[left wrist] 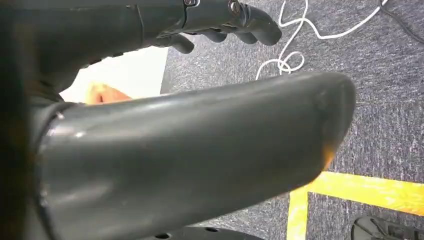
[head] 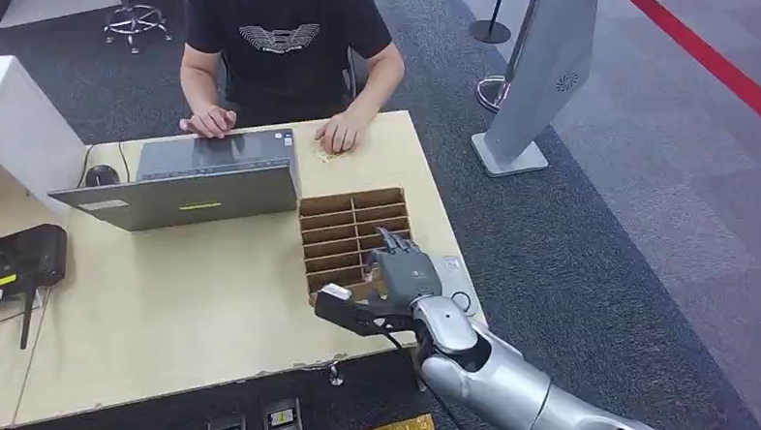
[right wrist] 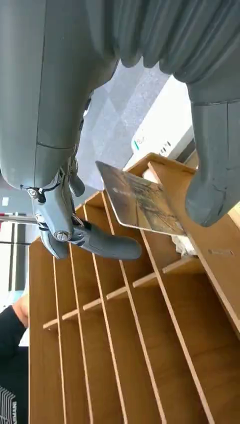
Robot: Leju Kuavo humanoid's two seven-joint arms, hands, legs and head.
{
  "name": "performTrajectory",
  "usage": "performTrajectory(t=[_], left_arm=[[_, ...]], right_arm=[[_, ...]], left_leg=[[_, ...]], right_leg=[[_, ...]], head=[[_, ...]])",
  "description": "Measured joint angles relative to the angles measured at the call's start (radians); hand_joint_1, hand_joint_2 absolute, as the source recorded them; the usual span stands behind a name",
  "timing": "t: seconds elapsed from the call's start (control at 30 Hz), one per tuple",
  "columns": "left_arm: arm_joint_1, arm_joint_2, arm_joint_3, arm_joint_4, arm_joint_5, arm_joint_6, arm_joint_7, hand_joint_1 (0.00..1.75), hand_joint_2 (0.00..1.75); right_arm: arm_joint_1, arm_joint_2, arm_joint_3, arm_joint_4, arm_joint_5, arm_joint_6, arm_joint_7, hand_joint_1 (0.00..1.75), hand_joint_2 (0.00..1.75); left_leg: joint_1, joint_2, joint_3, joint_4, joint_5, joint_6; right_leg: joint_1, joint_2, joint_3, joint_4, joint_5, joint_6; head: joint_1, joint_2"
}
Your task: Pass the card to the sensor for recognition and then transmit it.
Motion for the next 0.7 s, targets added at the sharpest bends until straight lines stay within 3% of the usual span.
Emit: performTrajectory(t=[0.7], left_arm=[[0.000, 0.003, -0.011, 0.000, 0.014, 0.006, 0.000, 0.00, 0.00]], right_arm=[[-0.011, -0.002, 0.010, 0.028, 0.004, 0.000, 0.032, 0.94, 1.75]], left_leg=[[0.000, 0.000, 0.000, 0.000, 0.000, 0.000]], right_leg=[[0.000, 0.000, 0.000, 0.000, 0.000, 0.000]], head=[[0.000, 0.000]])
